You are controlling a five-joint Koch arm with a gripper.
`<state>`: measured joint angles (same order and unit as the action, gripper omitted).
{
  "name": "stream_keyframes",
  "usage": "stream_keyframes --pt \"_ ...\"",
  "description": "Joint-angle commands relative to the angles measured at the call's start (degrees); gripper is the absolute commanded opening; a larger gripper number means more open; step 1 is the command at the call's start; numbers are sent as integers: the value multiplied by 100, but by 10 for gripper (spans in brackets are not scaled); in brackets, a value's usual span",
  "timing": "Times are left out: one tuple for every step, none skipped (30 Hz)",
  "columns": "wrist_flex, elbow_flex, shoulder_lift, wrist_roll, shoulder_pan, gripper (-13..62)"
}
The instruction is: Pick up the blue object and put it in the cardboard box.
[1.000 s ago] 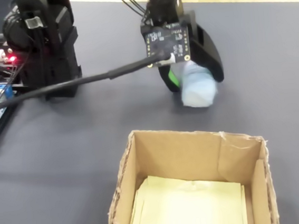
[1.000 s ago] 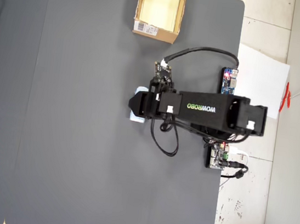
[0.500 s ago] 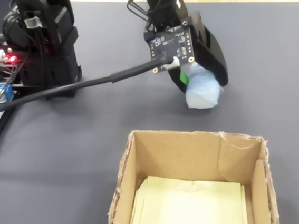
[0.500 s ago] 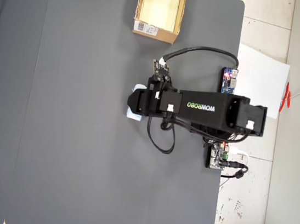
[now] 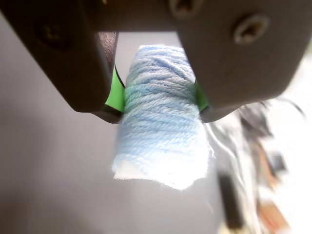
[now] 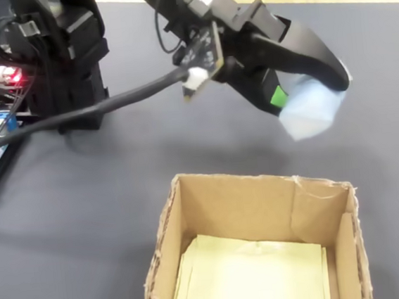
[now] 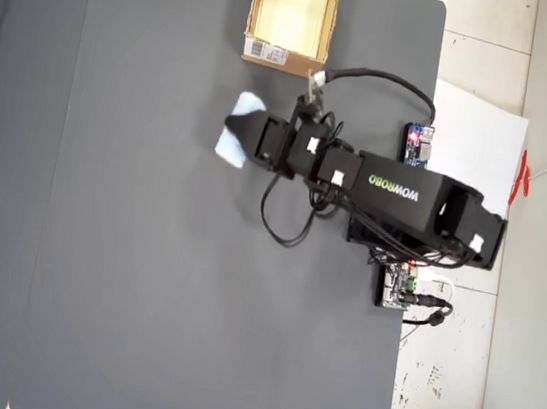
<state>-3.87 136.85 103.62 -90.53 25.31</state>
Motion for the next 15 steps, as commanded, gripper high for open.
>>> stream_keyframes --pt "-563 -554 229 123 176 170" --pt "-563 -712 229 255 387 171" --pt "-563 -861 229 360 580 170" --pt "-563 -949 229 413 721 171" --pt "-554 -1046 220 466 861 170" --pt "-554 -1134 202 510 984 170" --pt "-554 -1230 176 545 1169 170" --pt "-536 -1354 149 624 1485 170" --pt "-492 -1397 123 650 1591 170" --pt "-431 -1459 79 659 1688 170" --pt "-334 -1538 26 721 1846 170" --pt "-229 -1635 -53 817 2004 170" --pt "-141 -1705 -114 853 2118 170" --pt "-79 -1784 -193 861 2215 170" --pt "0 -1846 -272 879 2338 171"
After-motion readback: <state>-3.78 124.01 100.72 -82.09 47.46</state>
